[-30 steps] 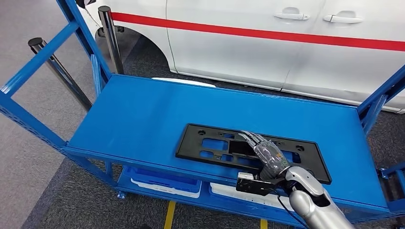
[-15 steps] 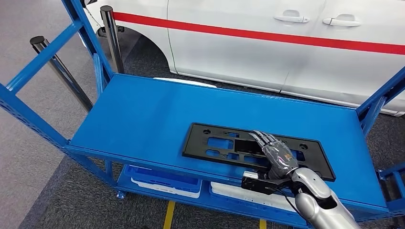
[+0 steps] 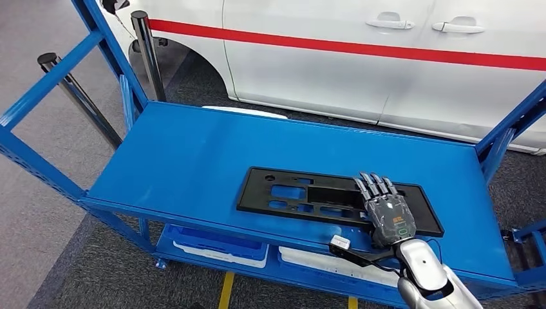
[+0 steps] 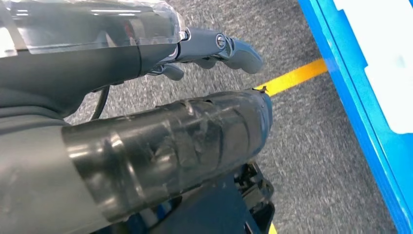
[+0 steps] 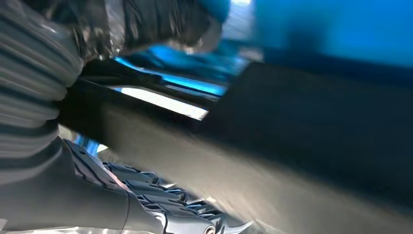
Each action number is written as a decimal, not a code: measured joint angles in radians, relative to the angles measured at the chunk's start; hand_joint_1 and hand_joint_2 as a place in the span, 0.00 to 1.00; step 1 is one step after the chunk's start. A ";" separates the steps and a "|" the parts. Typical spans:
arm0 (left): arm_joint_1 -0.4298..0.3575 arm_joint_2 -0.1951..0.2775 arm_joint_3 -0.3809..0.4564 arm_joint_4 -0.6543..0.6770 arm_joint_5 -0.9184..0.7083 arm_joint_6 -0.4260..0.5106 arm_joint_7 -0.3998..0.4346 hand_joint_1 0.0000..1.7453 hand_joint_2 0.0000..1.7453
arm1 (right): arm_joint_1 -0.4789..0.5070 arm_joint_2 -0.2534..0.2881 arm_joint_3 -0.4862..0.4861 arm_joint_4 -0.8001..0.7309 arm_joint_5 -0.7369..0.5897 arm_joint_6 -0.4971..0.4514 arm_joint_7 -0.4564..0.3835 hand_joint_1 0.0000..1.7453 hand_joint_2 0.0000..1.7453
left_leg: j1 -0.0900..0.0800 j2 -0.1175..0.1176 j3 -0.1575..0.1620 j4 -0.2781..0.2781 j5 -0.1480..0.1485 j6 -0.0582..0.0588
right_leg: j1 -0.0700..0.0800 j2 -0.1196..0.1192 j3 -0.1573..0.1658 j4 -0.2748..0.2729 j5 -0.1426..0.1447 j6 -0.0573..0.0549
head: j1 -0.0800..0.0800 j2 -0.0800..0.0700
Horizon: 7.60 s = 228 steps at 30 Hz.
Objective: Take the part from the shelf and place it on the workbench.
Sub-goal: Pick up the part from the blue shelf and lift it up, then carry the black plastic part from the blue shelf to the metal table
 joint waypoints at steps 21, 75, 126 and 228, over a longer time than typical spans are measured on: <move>-0.001 -0.002 -0.003 0.000 0.005 0.008 0.009 0.00 0.00 | 0.142 0.092 -0.113 -0.074 0.051 -0.182 -0.053 1.00 1.00 | 0.000 0.001 0.016 -0.026 0.012 0.043 | 0.003 -0.001 -0.122 0.267 -0.125 0.029 | 0.001 0.000; 0.017 -0.009 0.027 0.000 0.033 0.107 0.052 0.00 1.00 | 0.450 0.442 -0.103 -0.495 0.320 -0.382 -0.043 1.00 1.00 | -0.009 0.000 0.025 -0.010 -0.011 0.016 | 0.019 -0.002 0.001 0.009 -0.007 -0.012 | 0.000 0.000; 0.020 -0.020 0.027 0.000 0.010 0.138 0.068 0.00 1.00 | 0.399 0.396 -0.015 -0.438 0.305 -0.383 -0.029 1.00 1.00 | -0.006 0.006 -0.088 0.169 -0.109 -0.016 | 0.011 -0.006 0.019 -0.003 -0.014 -0.042 | -0.001 0.000; 0.013 -0.021 0.029 0.000 0.009 0.144 0.051 0.00 1.00 | 0.364 0.393 -0.008 -0.374 0.219 -0.383 -0.101 1.00 1.00 | -0.009 0.010 0.095 -0.037 -0.047 0.000 | 0.019 -0.010 -0.026 0.011 0.023 -0.013 | -0.002 0.000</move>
